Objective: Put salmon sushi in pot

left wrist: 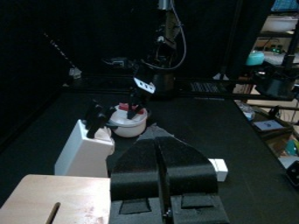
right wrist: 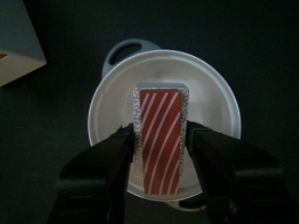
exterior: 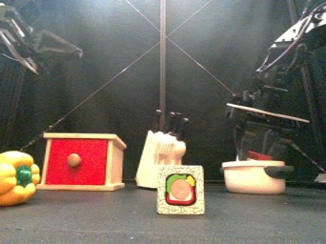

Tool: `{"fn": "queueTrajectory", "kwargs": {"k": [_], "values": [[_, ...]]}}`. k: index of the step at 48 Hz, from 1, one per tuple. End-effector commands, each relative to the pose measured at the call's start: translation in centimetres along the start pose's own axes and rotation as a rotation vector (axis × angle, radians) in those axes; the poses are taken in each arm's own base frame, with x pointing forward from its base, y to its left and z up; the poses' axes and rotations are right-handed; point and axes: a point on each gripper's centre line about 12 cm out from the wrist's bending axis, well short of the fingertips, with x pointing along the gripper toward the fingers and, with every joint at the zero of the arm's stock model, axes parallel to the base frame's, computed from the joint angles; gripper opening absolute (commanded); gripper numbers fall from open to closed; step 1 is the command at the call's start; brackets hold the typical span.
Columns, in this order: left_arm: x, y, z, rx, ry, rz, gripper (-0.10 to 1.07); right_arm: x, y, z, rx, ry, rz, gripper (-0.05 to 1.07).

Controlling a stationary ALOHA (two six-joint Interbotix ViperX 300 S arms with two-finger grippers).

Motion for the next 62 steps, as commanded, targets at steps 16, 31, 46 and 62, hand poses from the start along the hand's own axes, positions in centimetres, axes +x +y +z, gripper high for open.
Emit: {"fn": "queueTrajectory", "kwargs": {"k": [16,31,46,62], "values": [[0.17,0.00,0.46,0.002,-0.012,0.000,-0.03,-0.39,0.66,0.25,0.008,-0.004,0.024,0.80],[0.17,0.03,0.48,0.000,-0.014,0.001,-0.03,-0.30,0.75,0.26,-0.002,-0.011,0.022,0.85],[0.17,0.03,0.46,0.002,-0.012,0.002,-0.03,-0.21,0.71,0.29,0.004,-0.010,0.015,0.98],[0.17,0.03,0.46,0.000,-0.012,0.001,-0.03,-0.36,1.08,0.44,0.004,-0.013,0.028,0.98]]}}
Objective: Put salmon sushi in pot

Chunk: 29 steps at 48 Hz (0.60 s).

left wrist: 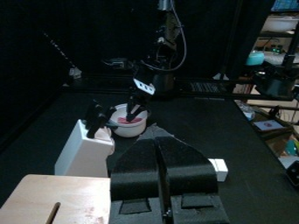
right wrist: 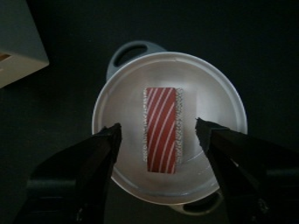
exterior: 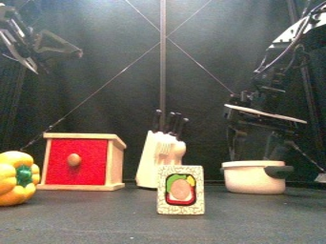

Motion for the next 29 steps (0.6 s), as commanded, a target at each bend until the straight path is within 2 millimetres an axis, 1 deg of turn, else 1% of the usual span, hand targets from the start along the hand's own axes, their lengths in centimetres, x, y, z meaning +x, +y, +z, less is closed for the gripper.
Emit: {"fn": "queueTrajectory", "kwargs": {"k": [1,21,29], "values": [[0.17,0.03,0.46,-0.001,-0.012,0.002,-0.03,-0.60,0.71,0.49,0.014,-0.006,0.030,0.98],[0.17,0.03,0.48,-0.001,-0.014,0.002,-0.03,-0.65,0.88,0.48,0.014,-0.006,0.035,0.98],[0.17,0.00,0.48,-0.001,-0.014,0.000,-0.03,-1.23,1.26,0.73,0.025,-0.004,0.061,0.98]]}}
